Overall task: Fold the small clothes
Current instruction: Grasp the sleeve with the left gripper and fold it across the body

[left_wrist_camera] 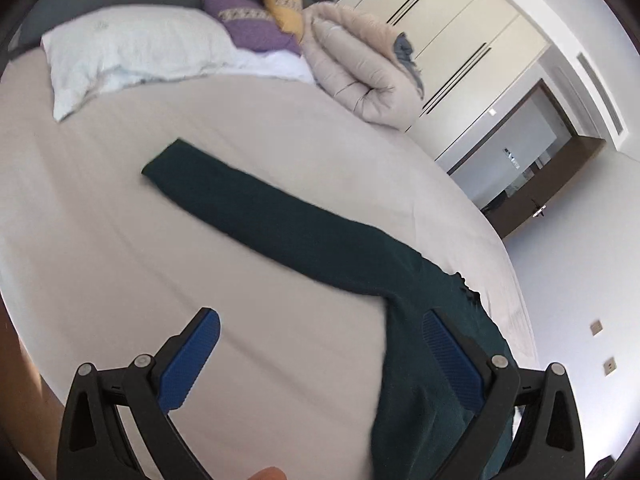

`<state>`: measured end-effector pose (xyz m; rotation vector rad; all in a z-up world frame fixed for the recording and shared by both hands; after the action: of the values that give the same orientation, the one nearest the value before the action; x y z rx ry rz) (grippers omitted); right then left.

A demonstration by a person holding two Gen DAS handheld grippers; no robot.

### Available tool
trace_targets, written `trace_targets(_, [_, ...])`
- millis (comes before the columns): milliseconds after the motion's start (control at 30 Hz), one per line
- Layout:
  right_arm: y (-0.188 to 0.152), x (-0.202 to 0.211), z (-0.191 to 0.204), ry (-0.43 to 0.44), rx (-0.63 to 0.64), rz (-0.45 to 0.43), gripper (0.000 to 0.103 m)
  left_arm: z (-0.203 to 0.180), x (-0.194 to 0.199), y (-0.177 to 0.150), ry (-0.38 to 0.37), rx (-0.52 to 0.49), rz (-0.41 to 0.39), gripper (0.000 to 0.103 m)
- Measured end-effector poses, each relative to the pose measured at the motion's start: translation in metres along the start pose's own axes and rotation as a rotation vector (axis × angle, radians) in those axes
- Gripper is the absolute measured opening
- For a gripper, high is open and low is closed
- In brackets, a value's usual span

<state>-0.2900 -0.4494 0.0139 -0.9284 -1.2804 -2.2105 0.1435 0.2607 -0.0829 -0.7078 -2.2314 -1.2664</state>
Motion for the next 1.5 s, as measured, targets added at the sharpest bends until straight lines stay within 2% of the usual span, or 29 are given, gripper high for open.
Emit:
trace_targets(67, [0.003,-0.002,0.011,0.008,0.021,-0.004,0.103,0.025,-0.009,0.010,-0.079,0.143,-0.009,0.103])
trace_targets(133, [0.005,-0.005,0.020,0.024,0.031,0.004,0.103,0.056,-0.016,0.025,-0.106,0.290,-0.068,0.103])
trace_targets(267, [0.006,-0.014,0.032,0.054,0.024,0.035,0.103,0.103,-0.048,0.041,-0.169,0.498,-0.098,0.102])
trace_targets(433, [0.010,-0.032,0.034,0.049,0.003,0.058,0.102,0.131,-0.090,0.043,-0.182,0.630,-0.071,0.095])
trace_targets(600, [0.008,-0.056,0.035,0.036,-0.011,0.098,0.094,0.135,-0.108,0.057,-0.179,0.685,-0.103,0.091])
trace_targets(700, [0.006,-0.068,0.038,0.033,-0.004,0.113,0.094,0.150,-0.113,0.062,-0.170,0.760,-0.130,0.080])
trace_targets(800, [0.005,-0.076,0.037,0.033,-0.011,0.113,0.094,0.157,-0.115,0.063,-0.139,0.765,-0.142,0.065])
trace_targets(900, [0.004,-0.077,0.030,0.033,-0.036,0.110,0.093,0.161,-0.123,0.063,-0.108,0.747,-0.125,0.045])
trace_targets(967, [0.005,-0.080,0.027,0.035,-0.050,0.120,0.089,0.166,-0.127,0.062,-0.079,0.750,-0.113,0.023])
trace_targets(1000, [0.006,-0.082,0.025,0.036,-0.052,0.122,0.088,0.167,-0.128,0.062,-0.058,0.744,-0.106,0.017])
trace_targets(1033, [0.007,-0.083,0.024,0.036,-0.053,0.122,0.087,0.166,-0.128,0.064,-0.029,0.725,-0.102,0.007])
trace_targets(1100, [0.012,-0.086,0.021,0.036,-0.058,0.117,0.085,0.155,-0.125,0.071,0.024,0.658,-0.104,0.007])
trace_targets(1167, [0.016,-0.087,0.015,0.037,-0.067,0.115,0.082,0.126,-0.123,0.082,0.059,0.520,-0.097,0.007])
trace_targets(1233, [0.023,-0.091,0.009,0.034,-0.078,0.113,0.078,0.080,-0.123,0.095,0.089,0.329,-0.090,0.007])
trace_targets(1333, [0.037,-0.094,-0.004,0.036,-0.107,0.104,0.074,-0.023,-0.135,0.099,0.137,-0.085,-0.049,0.007])
trace_targets(1400, [0.049,-0.099,-0.011,0.039,-0.136,0.095,0.074,-0.102,-0.145,0.075,0.213,-0.459,-0.038,0.007])
trace_targets(1467, [0.062,-0.109,-0.016,0.061,-0.174,0.112,0.074,-0.158,-0.153,0.042,0.287,-0.768,-0.073,0.007])
trace_targets(1500, [0.068,-0.114,-0.016,0.084,-0.192,0.126,0.074,-0.175,-0.158,0.028,0.300,-0.863,-0.077,0.007])
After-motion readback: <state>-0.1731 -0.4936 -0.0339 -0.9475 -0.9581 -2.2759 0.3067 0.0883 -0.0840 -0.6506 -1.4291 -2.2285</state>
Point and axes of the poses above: each gripper's, at about its wrist camera, not at the fingertips, and x roughly against the way its jaws point, z to its left, y to its top, the point moved 10 cm from there along -x, roughly the way its jaws point, and after that the axes turned 13 degrees about -x, right-handed, at the moved point
